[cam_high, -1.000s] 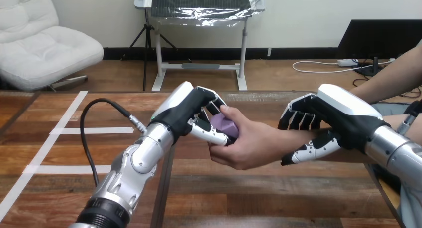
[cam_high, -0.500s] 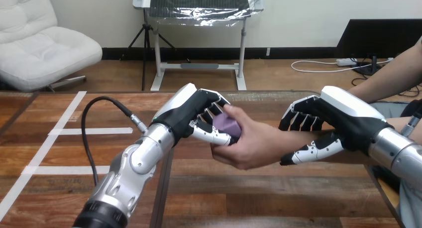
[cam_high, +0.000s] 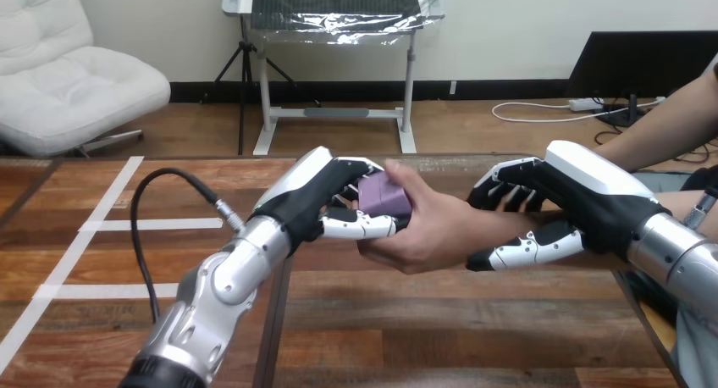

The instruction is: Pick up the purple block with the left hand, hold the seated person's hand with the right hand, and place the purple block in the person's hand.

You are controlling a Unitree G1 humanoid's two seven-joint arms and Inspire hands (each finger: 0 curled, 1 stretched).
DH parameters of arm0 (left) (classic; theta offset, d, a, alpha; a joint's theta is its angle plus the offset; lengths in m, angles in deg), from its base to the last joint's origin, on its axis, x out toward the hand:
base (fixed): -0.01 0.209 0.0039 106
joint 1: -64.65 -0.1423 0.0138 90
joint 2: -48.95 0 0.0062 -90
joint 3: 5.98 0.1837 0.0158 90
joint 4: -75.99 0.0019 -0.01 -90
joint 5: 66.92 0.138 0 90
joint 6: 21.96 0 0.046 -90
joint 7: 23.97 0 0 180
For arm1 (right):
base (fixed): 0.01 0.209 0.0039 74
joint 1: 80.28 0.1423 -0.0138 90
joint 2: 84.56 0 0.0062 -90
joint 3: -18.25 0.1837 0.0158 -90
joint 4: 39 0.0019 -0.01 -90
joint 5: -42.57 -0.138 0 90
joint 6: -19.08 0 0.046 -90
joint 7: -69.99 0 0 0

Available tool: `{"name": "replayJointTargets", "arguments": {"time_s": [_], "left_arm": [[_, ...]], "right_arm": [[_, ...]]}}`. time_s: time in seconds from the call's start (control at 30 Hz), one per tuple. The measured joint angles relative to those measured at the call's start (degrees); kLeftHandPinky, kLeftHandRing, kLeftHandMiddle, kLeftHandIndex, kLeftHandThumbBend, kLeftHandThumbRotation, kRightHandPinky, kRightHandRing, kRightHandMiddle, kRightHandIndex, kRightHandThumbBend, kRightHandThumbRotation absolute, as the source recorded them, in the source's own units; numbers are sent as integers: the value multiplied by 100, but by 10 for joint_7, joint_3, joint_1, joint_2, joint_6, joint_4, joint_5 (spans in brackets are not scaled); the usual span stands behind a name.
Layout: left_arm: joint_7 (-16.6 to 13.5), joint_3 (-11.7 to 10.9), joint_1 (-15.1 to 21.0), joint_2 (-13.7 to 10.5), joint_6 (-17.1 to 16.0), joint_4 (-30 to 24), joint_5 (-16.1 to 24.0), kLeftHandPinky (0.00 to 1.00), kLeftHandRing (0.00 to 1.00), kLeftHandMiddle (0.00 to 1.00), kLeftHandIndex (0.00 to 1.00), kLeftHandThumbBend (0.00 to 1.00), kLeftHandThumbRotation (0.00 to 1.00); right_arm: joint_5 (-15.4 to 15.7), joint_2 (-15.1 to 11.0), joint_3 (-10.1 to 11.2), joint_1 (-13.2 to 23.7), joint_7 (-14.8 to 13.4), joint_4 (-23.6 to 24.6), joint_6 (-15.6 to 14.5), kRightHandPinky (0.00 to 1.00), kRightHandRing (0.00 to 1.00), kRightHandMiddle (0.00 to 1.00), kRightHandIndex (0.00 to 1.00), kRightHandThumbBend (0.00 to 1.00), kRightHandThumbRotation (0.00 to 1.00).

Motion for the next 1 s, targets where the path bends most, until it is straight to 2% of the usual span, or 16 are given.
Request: {"name": "replayJointTargets", "arguments": {"time_s": [0.33, 0.67, 1.0], "left_arm": [[12, -1, -17, -7, 18, -43, -1, 71, 84, 84, 83, 71, 76], [14, -1, -23, -5, 18, -76, -3, 72, 84, 84, 83, 73, 77], [16, -1, -29, -6, 18, -93, -11, 72, 84, 84, 83, 73, 77]], "right_arm": [[-1, 0, 0, -3, 0, 1, 6, 59, 72, 74, 77, 89, 62], [-7, 0, 0, -5, 4, 0, 12, 60, 74, 77, 79, 91, 67], [-26, 1, 0, -5, 10, 0, 7, 60, 74, 79, 82, 96, 72]]}}
